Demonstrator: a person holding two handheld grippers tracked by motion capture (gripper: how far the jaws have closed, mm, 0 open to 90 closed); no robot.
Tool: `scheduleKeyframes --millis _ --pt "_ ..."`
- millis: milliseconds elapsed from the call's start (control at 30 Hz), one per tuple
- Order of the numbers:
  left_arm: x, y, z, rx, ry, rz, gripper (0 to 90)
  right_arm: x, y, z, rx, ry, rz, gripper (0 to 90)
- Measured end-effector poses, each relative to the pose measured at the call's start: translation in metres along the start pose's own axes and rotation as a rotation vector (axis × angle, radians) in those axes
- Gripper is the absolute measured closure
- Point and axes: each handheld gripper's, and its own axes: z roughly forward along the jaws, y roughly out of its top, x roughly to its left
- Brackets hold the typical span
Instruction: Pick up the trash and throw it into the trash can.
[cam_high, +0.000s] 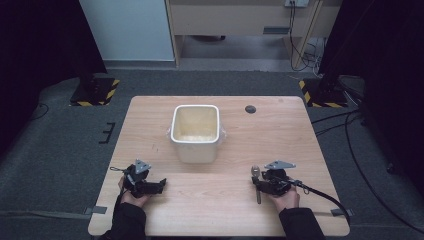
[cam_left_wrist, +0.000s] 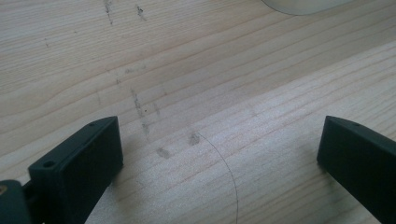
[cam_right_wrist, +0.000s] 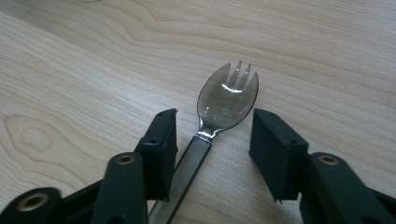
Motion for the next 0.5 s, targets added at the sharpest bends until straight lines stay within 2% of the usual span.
scheduleKeyframes --millis 100,367,500 --pt "0.0000 0.0000 0.0000 0.000 0.000 0.000 0.0 -0.0006 0.0005 -0.0005 0.007 0.001 0.001 57.6" --pt "0.0000 0.0000 0.0000 0.000 0.000 0.000 0.0 -0.0034 0.0013 -0.0011 0.018 -0.021 -0.049 74.3" --pt "0.0000 0.0000 0.0000 0.000 0.000 0.000 0.0 -0.0042 0.0019 -0.0012 0.024 -0.027 -0.047 79.0"
